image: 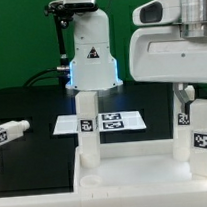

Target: Assemble desk

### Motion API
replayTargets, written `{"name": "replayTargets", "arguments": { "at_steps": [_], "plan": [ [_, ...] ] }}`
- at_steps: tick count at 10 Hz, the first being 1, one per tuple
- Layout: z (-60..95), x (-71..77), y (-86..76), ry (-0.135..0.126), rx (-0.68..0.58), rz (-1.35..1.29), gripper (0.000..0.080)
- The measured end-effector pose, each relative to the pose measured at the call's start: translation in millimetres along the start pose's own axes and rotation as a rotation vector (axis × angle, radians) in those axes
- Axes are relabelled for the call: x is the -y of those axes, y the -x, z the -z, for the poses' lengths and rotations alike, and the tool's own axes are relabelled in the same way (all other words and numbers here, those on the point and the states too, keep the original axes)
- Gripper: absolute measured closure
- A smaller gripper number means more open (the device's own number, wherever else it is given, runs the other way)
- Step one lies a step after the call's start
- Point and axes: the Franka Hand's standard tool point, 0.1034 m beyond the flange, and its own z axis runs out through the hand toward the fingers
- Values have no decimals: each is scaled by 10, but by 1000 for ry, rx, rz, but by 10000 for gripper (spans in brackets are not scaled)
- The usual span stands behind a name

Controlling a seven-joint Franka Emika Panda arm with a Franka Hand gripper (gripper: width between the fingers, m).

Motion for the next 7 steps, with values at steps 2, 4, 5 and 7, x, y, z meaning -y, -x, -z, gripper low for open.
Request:
{"name": "replayTargets", "arguments": {
  "at_steps": [2, 4, 5, 7],
  "plan": [
    [-2, -22, -16, -20, 19, -246, 515],
    [-4, -17, -1, -18, 22, -339, 514],
    [-5, -22, -8, -20, 31, -459, 514],
    [-14, -15, 7, -29, 65, -912, 514]
  ]
}}
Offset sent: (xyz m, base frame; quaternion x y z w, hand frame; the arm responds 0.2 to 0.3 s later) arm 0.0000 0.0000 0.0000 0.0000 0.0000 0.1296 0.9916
